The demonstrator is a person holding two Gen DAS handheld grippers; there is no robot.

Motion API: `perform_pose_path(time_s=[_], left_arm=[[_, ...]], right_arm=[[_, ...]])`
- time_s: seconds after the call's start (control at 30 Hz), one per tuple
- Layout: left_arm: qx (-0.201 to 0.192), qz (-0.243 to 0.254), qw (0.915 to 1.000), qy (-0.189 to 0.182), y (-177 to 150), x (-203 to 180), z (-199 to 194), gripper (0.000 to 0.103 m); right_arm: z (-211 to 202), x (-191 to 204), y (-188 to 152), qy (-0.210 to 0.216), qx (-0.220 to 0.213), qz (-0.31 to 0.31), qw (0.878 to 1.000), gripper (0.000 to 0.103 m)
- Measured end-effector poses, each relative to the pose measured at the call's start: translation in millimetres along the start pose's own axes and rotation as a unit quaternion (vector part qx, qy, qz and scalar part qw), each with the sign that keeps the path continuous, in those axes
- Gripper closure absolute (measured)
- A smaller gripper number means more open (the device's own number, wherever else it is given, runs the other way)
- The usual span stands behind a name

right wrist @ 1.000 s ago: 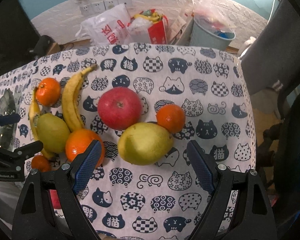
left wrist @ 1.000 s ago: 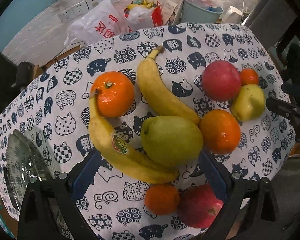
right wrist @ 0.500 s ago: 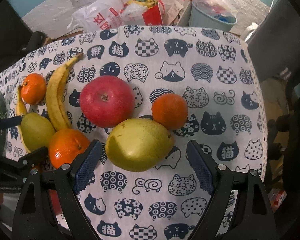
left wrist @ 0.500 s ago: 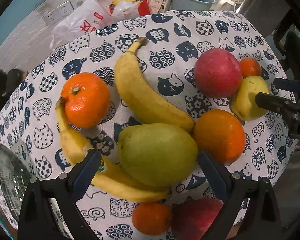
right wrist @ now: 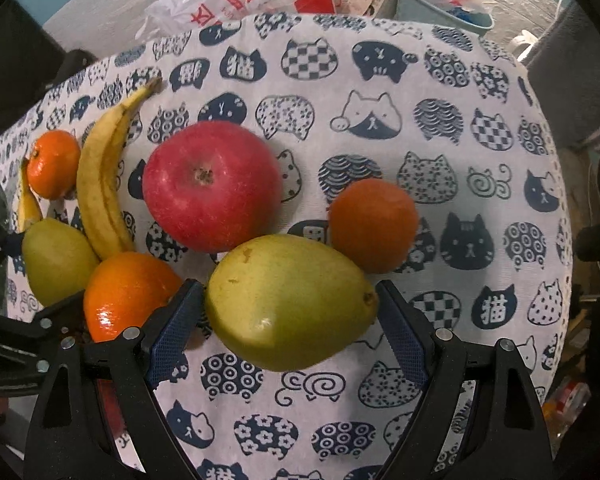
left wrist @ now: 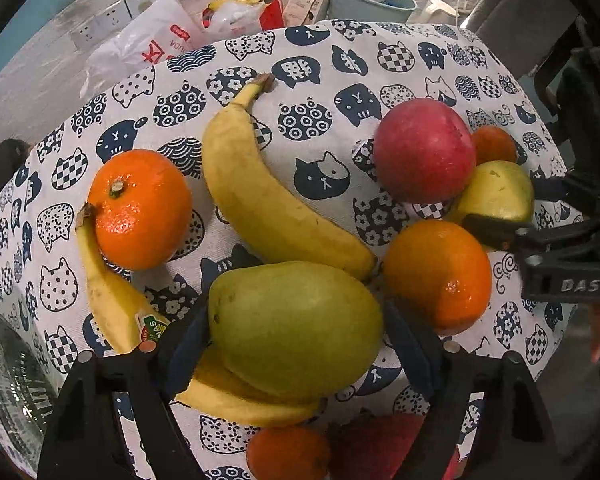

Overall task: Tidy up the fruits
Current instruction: 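Lower the left tool and grasp a yellow-green pear while the right tool grasps another pear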

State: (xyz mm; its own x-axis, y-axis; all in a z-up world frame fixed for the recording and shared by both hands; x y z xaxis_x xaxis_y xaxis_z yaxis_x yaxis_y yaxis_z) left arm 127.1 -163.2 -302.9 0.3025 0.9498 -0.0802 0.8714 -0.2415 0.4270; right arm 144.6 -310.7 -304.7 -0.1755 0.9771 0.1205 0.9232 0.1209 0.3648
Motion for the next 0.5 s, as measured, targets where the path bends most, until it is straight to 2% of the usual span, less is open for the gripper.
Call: perform_pose_path(time_s=[0.3, 0.5], left_arm=[[-0.011, 0.009, 0.9999, 0.001, -3.7, -2.2, -12.0, 0.018], [-0.022, 0.008, 0.9997, -0.001, -3.9, -4.5, -28.9, 0.018]], right_arm=[[8.8, 9.0, -0.4, -0.009, -0.012, -0.038, 0.999, 0.019], [-8.8, 6.8, -13.6, -0.026, -0.028, -0.043, 0.998, 0.019]])
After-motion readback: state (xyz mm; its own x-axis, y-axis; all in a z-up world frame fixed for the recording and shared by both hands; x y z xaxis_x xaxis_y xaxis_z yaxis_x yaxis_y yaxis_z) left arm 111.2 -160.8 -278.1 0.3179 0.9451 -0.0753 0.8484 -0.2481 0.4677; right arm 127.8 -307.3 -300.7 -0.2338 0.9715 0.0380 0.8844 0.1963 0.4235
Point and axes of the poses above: each gripper's, at about its wrist camera, not at the fingertips, and z roughly the way its jaws point, x to its left, y to its top, the point moved 8 cm from there along z, roughly the way its jaws point, and after that the axes turned 13 degrees about -x, right-handed, at the moved point
